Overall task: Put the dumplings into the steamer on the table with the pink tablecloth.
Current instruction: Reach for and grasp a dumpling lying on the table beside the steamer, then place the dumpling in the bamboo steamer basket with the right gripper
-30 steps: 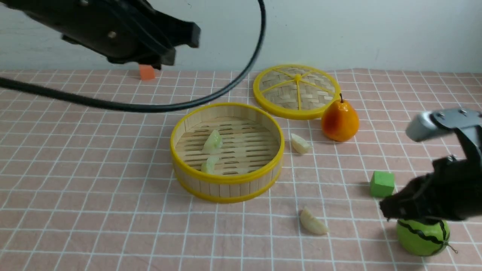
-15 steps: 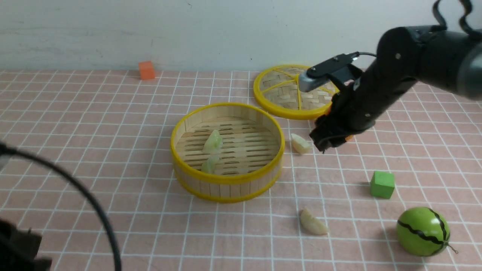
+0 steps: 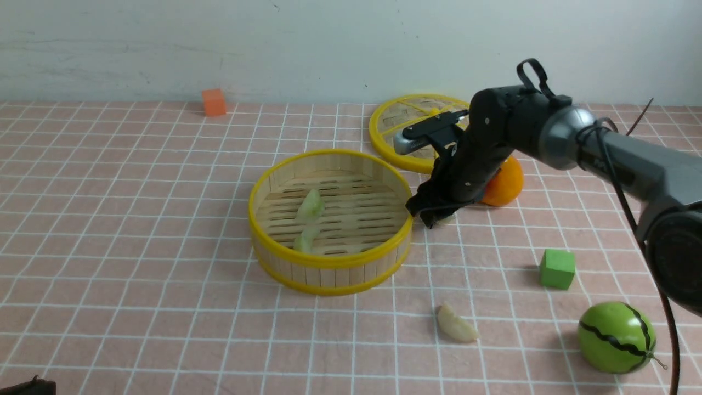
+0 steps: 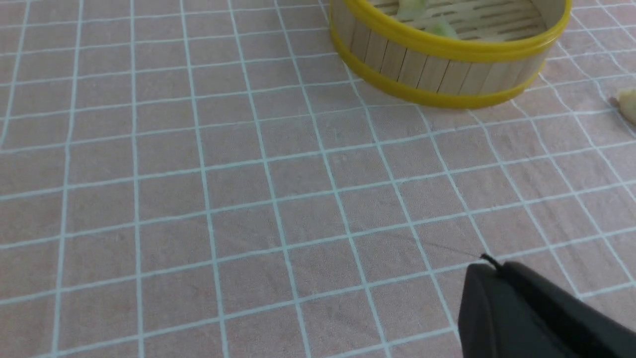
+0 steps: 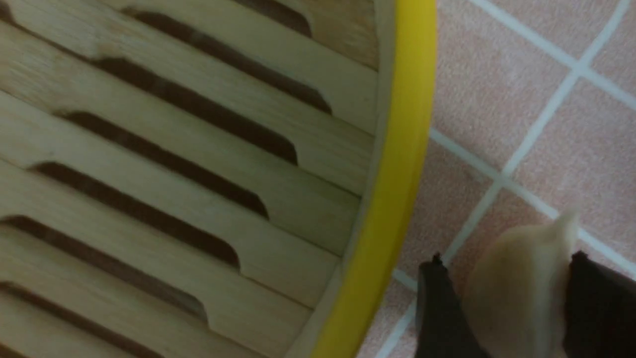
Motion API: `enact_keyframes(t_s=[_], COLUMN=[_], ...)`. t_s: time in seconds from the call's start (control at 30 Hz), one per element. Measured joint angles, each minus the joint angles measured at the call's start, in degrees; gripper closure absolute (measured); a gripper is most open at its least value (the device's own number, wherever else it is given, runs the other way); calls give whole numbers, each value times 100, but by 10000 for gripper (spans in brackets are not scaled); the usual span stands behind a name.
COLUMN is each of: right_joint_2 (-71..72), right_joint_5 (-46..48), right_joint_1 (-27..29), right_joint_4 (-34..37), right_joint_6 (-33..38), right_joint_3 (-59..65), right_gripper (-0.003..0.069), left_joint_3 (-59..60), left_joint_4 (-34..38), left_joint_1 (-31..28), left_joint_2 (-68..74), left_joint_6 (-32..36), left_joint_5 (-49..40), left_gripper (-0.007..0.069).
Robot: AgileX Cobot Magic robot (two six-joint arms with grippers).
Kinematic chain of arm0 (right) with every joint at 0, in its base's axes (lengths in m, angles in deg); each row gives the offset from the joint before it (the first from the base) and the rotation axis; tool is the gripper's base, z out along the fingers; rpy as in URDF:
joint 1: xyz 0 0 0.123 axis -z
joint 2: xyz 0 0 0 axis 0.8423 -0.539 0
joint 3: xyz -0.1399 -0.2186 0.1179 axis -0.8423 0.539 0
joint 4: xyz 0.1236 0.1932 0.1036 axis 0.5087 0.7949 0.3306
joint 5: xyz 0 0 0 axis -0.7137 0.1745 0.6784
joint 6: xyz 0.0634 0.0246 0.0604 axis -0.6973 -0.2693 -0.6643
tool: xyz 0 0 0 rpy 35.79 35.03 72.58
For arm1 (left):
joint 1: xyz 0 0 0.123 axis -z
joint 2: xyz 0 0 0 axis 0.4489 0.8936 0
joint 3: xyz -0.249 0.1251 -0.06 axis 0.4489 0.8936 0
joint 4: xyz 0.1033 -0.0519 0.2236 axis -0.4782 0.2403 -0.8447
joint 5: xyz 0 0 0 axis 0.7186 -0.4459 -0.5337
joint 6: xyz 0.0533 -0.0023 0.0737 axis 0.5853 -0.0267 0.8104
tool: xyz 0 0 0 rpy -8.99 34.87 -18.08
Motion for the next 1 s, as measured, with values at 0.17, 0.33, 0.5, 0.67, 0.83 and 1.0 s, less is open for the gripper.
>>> enact_keyframes(t_s=[0.17, 0.33, 0.5, 0.67, 0.83, 1.0], right_joint_2=[0, 58, 505, 818, 600, 26], right_joint_5=[88, 467, 1194, 1353, 536, -286], right_joint_1=[11, 17, 33, -21, -452, -677], right_joint_4=[-21, -162, 25, 882, 1827, 1827], right_joint_6=[0, 0, 0, 222, 834, 884], right_joint_3=[-37, -124, -419, -591, -616, -616], right_gripper=[411, 411, 411, 411, 411, 411], left_joint_3=[0, 0, 2, 2, 2, 2], left_joint_4=[-21, -40, -112, -193, -216, -299], left_joint_1=[0, 0, 0, 0, 0, 0], left_joint_2=[0, 5, 5, 5, -19, -19], left_joint_6=[0, -4, -4, -4, -4, -4], left_joint_5=[45, 105, 254, 259, 259, 277], left_gripper=[638, 638, 638, 638, 638, 638])
